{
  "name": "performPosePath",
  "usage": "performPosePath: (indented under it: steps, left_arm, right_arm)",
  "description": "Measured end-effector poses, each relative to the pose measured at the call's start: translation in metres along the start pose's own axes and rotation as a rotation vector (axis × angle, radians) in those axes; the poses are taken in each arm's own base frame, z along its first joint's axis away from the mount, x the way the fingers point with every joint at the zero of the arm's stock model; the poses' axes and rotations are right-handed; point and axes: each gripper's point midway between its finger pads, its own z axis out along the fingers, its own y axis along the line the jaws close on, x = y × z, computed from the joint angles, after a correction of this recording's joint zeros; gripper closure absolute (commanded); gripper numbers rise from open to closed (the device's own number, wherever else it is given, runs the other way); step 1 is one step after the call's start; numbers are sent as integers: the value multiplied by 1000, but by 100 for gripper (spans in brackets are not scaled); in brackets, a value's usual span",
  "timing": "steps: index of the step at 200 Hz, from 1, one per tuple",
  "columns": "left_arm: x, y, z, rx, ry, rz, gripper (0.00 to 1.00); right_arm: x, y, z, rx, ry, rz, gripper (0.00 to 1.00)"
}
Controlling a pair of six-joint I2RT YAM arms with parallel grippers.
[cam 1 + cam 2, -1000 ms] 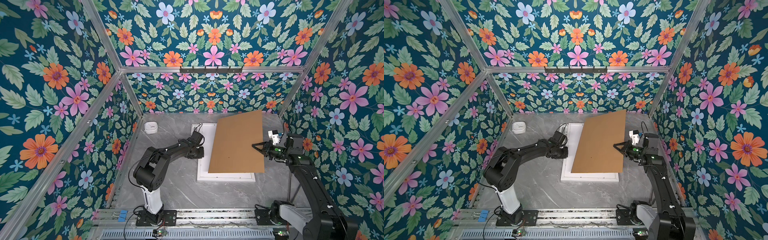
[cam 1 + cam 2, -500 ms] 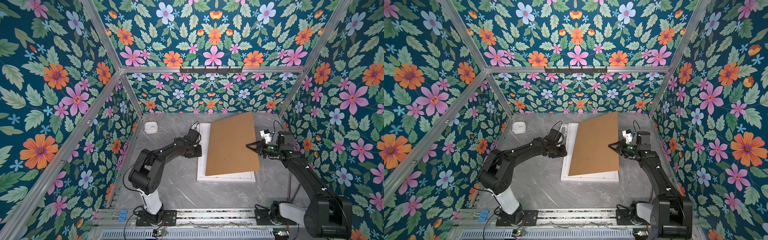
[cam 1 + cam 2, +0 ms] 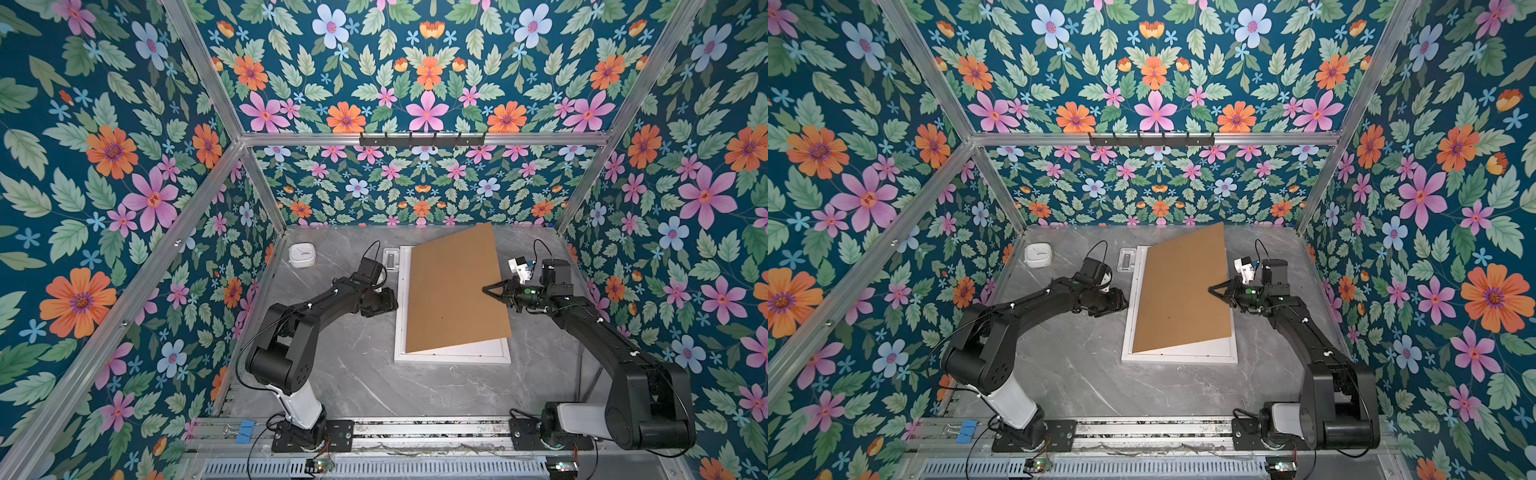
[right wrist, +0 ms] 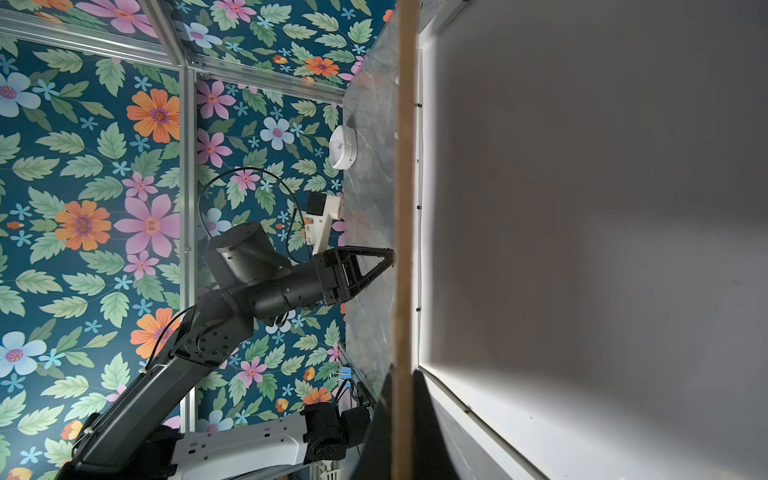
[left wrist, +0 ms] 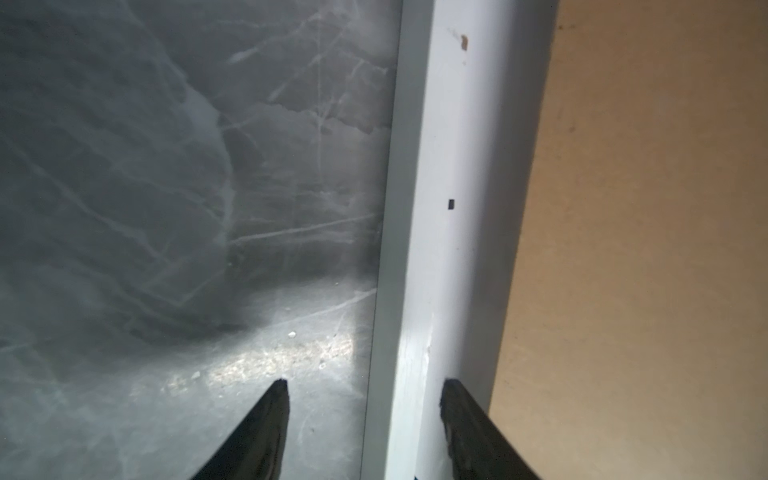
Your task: Put the photo into the frame
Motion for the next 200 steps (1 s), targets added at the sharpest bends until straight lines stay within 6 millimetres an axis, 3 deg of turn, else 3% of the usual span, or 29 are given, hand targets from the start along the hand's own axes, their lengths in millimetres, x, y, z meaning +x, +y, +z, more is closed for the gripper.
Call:
performPosePath:
  steps: [200]
  left_arm:
    - [3,-11,15,102,9,-26,36]
  right_arm:
    - [-4,-26,27,-27,43,25,100]
